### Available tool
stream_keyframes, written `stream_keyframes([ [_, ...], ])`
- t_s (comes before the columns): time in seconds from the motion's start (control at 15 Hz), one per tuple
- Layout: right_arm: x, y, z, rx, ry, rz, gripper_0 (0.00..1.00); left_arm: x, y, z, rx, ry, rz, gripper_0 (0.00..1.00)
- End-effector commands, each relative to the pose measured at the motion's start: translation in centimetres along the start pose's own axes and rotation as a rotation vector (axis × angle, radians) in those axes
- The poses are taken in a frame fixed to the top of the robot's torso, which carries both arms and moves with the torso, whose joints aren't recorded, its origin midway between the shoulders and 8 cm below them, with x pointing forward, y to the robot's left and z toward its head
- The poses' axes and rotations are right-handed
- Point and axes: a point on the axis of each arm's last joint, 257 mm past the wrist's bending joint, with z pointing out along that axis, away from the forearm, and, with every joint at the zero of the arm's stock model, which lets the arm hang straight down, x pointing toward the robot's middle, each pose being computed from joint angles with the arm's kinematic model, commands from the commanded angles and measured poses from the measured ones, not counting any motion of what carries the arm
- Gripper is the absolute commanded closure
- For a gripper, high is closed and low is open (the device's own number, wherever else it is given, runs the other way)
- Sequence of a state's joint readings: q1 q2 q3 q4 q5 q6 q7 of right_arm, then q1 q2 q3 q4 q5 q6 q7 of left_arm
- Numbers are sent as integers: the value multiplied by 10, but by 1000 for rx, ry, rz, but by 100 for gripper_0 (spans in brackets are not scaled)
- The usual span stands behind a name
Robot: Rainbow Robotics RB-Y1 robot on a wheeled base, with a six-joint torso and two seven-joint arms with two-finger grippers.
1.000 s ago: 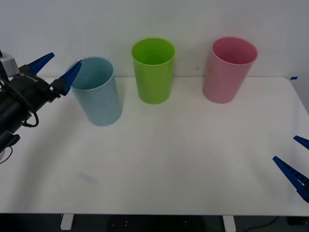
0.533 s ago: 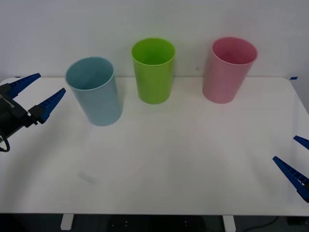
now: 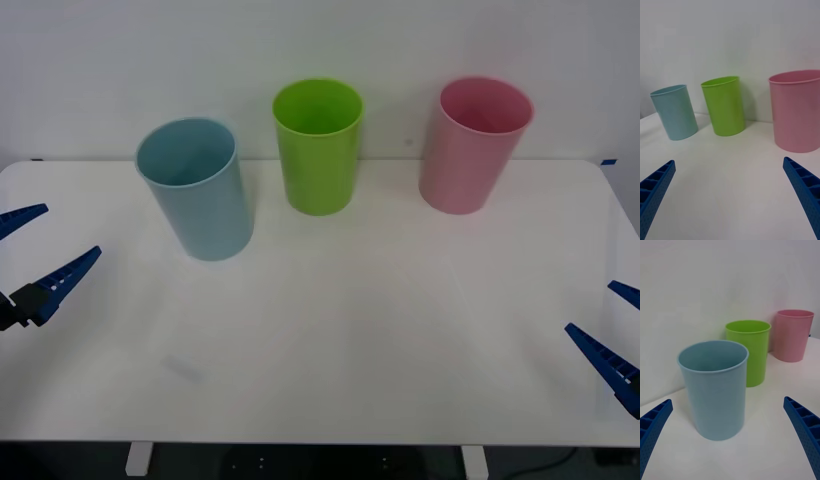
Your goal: Grasp the object on the table and drop it into the matching bin: aluminum can to the light blue bin, PET bottle to the pink bin.
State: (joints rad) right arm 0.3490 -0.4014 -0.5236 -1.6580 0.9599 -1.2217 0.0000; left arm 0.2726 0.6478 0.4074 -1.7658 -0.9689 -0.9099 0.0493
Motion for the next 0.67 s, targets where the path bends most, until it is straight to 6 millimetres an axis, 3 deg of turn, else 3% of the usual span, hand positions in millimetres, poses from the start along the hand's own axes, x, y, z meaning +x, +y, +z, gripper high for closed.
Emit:
stream_keyframes([
  [0.07,0,0,0,0,0,0,0,6,-6,-20,-10,32,15,0],
  [0.4,0,0,0,0,0,0,0,26,-18,-47,-21,83,3,0],
  [0.67,0,0,0,0,0,0,0,29,-21,-53,-22,87,-11,0],
])
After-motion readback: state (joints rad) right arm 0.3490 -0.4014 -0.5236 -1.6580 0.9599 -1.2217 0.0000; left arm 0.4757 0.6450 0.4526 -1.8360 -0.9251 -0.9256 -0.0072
